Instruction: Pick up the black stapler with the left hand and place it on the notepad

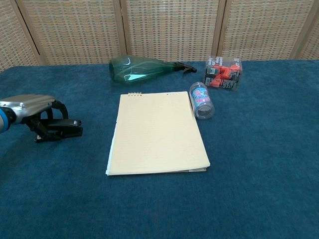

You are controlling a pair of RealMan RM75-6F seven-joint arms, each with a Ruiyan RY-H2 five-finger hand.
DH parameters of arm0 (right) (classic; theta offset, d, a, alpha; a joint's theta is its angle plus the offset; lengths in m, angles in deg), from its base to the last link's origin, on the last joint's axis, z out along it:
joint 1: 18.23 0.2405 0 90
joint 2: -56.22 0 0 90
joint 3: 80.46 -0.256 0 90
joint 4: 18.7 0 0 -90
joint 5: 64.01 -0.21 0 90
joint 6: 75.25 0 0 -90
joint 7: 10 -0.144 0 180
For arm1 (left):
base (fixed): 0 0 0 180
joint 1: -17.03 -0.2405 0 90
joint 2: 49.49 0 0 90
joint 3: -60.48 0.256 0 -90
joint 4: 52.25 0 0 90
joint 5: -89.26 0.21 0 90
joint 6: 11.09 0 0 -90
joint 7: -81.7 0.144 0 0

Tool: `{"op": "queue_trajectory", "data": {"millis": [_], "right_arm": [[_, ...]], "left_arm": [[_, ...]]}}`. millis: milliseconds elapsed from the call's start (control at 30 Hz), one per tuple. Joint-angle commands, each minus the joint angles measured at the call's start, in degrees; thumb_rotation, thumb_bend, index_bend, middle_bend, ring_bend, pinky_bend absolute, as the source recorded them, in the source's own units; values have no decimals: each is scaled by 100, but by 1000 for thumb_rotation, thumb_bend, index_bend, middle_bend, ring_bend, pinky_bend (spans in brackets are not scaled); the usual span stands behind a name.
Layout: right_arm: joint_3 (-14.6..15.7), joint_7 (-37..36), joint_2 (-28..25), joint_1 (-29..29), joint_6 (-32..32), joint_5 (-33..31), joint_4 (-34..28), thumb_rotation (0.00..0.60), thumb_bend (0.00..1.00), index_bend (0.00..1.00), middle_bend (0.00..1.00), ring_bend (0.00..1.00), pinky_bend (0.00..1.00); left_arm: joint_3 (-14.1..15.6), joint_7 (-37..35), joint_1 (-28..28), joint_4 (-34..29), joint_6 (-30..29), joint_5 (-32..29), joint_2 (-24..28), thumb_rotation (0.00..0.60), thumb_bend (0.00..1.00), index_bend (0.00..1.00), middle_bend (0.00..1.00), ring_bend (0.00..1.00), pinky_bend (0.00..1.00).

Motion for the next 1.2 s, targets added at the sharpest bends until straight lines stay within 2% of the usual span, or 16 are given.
{"op": "queue_trajectory", "data": {"millis": [33,367,600,867,1033,1200], "right_arm": [[1,4,2,0,-6,-6,4,600,0,0,0,0,0],[2,0,13,11,-51,-33,26,600,0,0,0,0,0],[2,-29,15,19,-80,-47,29,600,0,0,0,0,0],[9,-47,17,24,-88,-38,12,600,0,0,0,0,0],[6,-46,19,26,-91,-43,3,600,0,0,0,0,0],[6,-46,20,26,-85,-40,4,600,0,0,0,0,0]], "left_arm": [[24,-20,-1,40,-23,25,-27,600,269,369,230,350,476],[93,-58,-12,194,-130,132,-170,600,270,394,251,374,498],[121,-134,-57,274,-268,254,-260,600,283,430,293,438,546],[216,-85,-146,268,-518,474,-337,600,370,541,384,519,616],[206,-91,-163,259,-428,408,-338,600,421,552,393,526,635],[200,-212,-158,209,-327,444,-276,600,542,596,441,567,684]]}}
